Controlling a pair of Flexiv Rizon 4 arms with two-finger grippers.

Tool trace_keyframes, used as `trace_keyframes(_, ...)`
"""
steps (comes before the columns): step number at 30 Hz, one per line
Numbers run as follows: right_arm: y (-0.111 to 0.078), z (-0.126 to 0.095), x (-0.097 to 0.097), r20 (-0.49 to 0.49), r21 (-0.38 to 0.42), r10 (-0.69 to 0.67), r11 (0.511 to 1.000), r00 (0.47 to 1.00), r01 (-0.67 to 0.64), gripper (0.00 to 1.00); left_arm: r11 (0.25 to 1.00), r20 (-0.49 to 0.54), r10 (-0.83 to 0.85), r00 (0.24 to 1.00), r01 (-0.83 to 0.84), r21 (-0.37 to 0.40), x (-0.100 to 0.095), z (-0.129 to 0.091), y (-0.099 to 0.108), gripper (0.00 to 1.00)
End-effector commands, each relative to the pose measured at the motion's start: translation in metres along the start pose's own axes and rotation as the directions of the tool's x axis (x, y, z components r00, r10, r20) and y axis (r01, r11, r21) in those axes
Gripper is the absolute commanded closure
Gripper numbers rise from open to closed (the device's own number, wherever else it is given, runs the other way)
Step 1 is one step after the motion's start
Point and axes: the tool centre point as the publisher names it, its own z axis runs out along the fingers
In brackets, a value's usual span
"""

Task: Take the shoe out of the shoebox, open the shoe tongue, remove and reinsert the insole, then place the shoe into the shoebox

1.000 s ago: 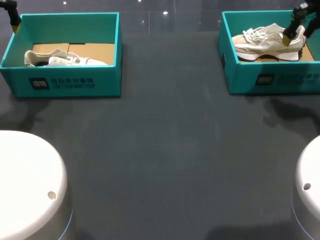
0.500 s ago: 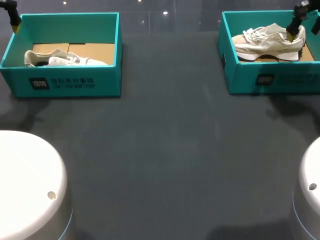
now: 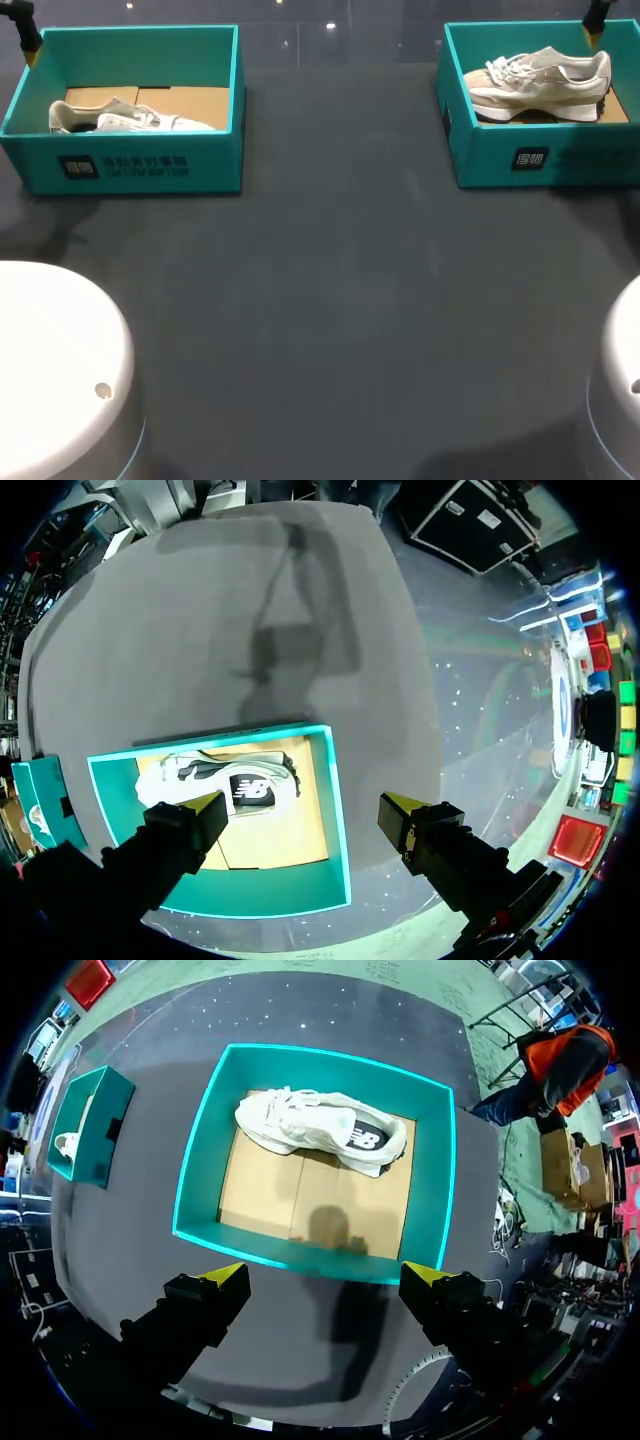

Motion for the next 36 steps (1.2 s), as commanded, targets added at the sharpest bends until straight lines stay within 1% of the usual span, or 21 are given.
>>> trace_keyframes(1, 0.018, 0.014, -0.005, -0.01, 0.028, -0.004, 1.0, 1.0, 0.004, 0.0, 1.0, -0.001, 0.001, 1.0, -0.001, -0.001, 0.0, 0.0, -0.001, 0.0)
trace_keyframes(9, 0.045, 0.028, -0.021, 0.03, 0.024, 0.011, 1.0, 0.999, -0.011, 0.0, 1.0, -0.001, 0.001, 1.0, -0.001, -0.001, 0.0, 0.0, -0.001, 0.0)
trace_keyframes(13, 0.057, 0.041, -0.029, 0.054, 0.024, 0.019, 1.0, 0.998, -0.02, 0.0, 1.0, -0.001, 0.001, 1.0, -0.001, -0.001, 0.0, 0.0, -0.001, 0.0)
trace_keyframes(23, 0.077, 0.063, -0.051, 0.075, 0.034, 0.017, 0.999, 0.997, -0.019, 0.0, 1.0, -0.001, 0.001, 1.0, -0.001, -0.001, 0.0, 0.0, -0.001, 0.0)
trace_keyframes(32, 0.093, 0.08, -0.067, 0.092, 0.02, 0.019, 1.0, 0.996, -0.021, 0.0, 1.0, -0.001, 0.001, 1.0, -0.001, -0.001, 0.0, 0.0, -0.001, 0.0)
trace_keyframes(36, 0.099, 0.09, -0.074, 0.096, 0.017, 0.04, 0.999, 0.995, -0.042, 0.0, 1.0, -0.001, 0.001, 1.0, -0.001, -0.001, 0.0, 0.0, -0.001, 0.0)
